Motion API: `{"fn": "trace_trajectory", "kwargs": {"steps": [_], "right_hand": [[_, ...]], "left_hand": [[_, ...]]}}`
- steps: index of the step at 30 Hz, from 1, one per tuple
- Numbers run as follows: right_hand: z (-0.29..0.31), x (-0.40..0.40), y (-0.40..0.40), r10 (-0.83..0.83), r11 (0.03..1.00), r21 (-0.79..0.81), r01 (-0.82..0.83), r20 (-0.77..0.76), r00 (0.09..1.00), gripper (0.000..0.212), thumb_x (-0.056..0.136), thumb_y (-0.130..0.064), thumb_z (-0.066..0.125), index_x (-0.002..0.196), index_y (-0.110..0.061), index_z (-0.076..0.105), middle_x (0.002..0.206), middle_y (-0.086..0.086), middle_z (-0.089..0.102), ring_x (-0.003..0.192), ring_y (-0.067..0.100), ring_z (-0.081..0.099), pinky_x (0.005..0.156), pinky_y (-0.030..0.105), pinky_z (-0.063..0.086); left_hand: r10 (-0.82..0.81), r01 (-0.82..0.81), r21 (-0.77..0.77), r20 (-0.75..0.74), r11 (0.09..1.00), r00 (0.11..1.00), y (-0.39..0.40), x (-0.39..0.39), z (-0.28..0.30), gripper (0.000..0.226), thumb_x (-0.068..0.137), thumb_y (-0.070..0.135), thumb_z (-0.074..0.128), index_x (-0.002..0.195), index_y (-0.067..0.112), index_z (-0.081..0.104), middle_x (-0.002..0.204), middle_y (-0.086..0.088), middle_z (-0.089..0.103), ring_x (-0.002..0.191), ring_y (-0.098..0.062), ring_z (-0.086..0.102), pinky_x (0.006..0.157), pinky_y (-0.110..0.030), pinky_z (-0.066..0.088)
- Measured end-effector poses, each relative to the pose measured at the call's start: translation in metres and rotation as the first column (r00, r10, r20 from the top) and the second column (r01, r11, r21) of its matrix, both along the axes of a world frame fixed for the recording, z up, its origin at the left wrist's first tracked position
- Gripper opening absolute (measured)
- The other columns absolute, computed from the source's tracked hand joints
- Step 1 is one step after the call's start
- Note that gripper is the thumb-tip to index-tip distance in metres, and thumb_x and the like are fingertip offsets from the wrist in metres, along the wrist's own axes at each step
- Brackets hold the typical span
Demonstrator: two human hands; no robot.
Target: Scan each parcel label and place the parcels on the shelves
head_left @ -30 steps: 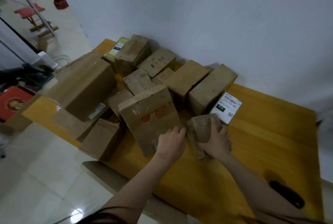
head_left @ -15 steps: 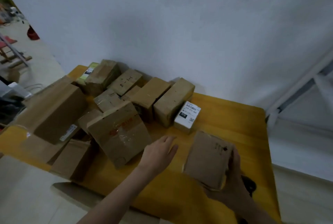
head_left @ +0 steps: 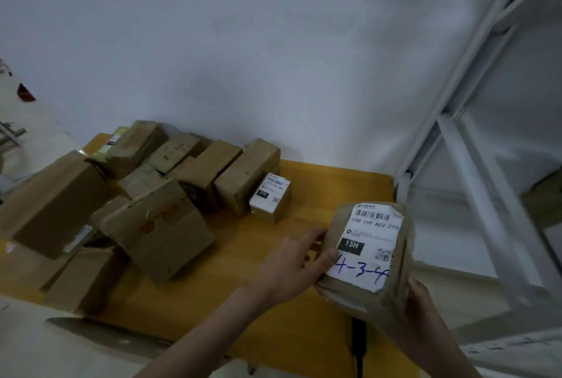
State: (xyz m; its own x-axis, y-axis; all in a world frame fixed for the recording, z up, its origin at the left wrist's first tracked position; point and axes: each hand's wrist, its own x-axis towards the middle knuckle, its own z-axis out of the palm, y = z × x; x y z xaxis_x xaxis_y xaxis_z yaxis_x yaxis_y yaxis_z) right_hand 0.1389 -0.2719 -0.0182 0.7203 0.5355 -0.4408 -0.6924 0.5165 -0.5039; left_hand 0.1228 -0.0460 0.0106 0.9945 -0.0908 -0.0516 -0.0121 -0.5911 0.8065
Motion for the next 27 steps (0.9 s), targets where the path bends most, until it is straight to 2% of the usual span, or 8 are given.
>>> {"fn": "trace_trajectory", "kwargs": {"steps": [3,7,10,13,18,21,24,27], "right_hand": [[0.011,0.001,-0.012,-0.054,0.996,-0.074,0.055,0.029,0.998,0.036,0.089,-0.029,0.053,0.112,-0.006,0.068,0.112,0.024,0.067,0.092,0.037,0.070,0.061,0.040,0.059],[0.007,0.006,-0.021,-0.021,0.997,-0.080,0.020,-0.008,1.000,0.080,0.049,-0.036,0.092,0.120,-0.010,0.065,0.122,0.022,0.064,0.105,0.038,0.065,0.073,0.046,0.059],[0.001,0.012,-0.026,-0.036,0.995,-0.094,0.031,-0.059,0.998,0.040,0.082,-0.034,0.068,0.112,-0.008,0.069,0.117,0.023,0.066,0.095,0.035,0.070,0.065,0.042,0.060],[-0.007,0.019,-0.029,-0.022,0.979,-0.202,0.016,-0.024,0.999,0.035,0.104,-0.017,0.032,0.118,-0.006,0.062,0.108,0.020,0.070,0.086,0.030,0.072,0.059,0.034,0.059],[-0.013,0.021,-0.025,0.088,0.932,-0.358,-0.058,0.069,0.994,0.028,0.103,-0.015,0.036,0.122,-0.015,0.056,0.103,0.008,0.074,0.086,0.019,0.072,0.059,0.023,0.057],[-0.018,0.031,-0.016,0.125,0.884,-0.459,-0.086,0.055,0.991,0.039,0.096,-0.003,0.051,0.132,-0.016,0.049,0.120,0.001,0.063,0.101,0.012,0.064,0.060,0.009,0.050],[-0.035,0.037,-0.005,0.208,0.849,-0.518,-0.099,0.157,0.965,0.028,0.099,-0.019,0.046,0.123,-0.016,0.059,0.117,0.007,0.067,0.107,0.019,0.065,0.077,0.030,0.057],[-0.054,0.044,0.006,0.187,0.829,-0.546,-0.116,0.076,0.980,0.032,0.096,-0.038,0.048,0.118,-0.021,0.064,0.116,0.009,0.069,0.108,0.028,0.064,0.093,0.051,0.050]], "left_hand": [[-0.018,0.014,-0.168,-0.025,0.986,1.000,-0.016,-0.003,0.000,0.064,0.088,0.065,0.051,0.142,0.032,0.038,0.133,0.014,0.055,0.114,-0.001,0.057,0.090,-0.032,0.056],[-0.033,-0.001,-0.356,-0.090,0.934,0.995,-0.034,-0.009,-0.001,0.065,0.089,0.053,0.057,0.144,0.036,0.027,0.137,0.014,0.048,0.117,0.003,0.054,0.092,-0.031,0.055],[-0.059,-0.042,-0.486,-0.192,0.873,0.980,-0.044,-0.013,-0.010,0.069,0.087,0.053,0.061,0.141,0.048,0.018,0.136,0.008,0.049,0.116,-0.010,0.060,0.090,-0.035,0.056],[-0.063,-0.086,-0.536,-0.253,0.840,0.965,-0.046,-0.016,-0.020,0.070,0.087,0.049,0.063,0.137,0.054,0.014,0.139,0.002,0.049,0.113,-0.013,0.063,0.087,-0.036,0.057],[-0.056,-0.188,-0.577,-0.379,0.795,0.924,-0.044,-0.018,-0.040,0.074,0.088,0.043,0.066,0.130,0.067,0.011,0.135,-0.001,0.054,0.112,-0.019,0.064,0.088,-0.040,0.057],[-0.003,-0.267,-0.600,-0.409,0.754,0.912,-0.042,-0.021,-0.054,0.076,0.082,0.040,0.075,0.124,0.070,0.018,0.133,-0.005,0.054,0.112,-0.022,0.064,0.088,-0.042,0.057],[0.045,-0.310,-0.597,-0.415,0.740,0.909,-0.037,-0.026,-0.067,0.081,0.071,0.045,0.077,0.127,0.067,0.022,0.132,-0.004,0.053,0.112,-0.023,0.063,0.084,-0.036,0.058],[0.094,-0.351,-0.576,-0.428,0.739,0.899,-0.029,-0.030,-0.076,0.078,0.073,0.039,0.075,0.126,0.062,0.023,0.130,-0.002,0.052,0.111,-0.024,0.063,0.080,-0.032,0.058]]}}
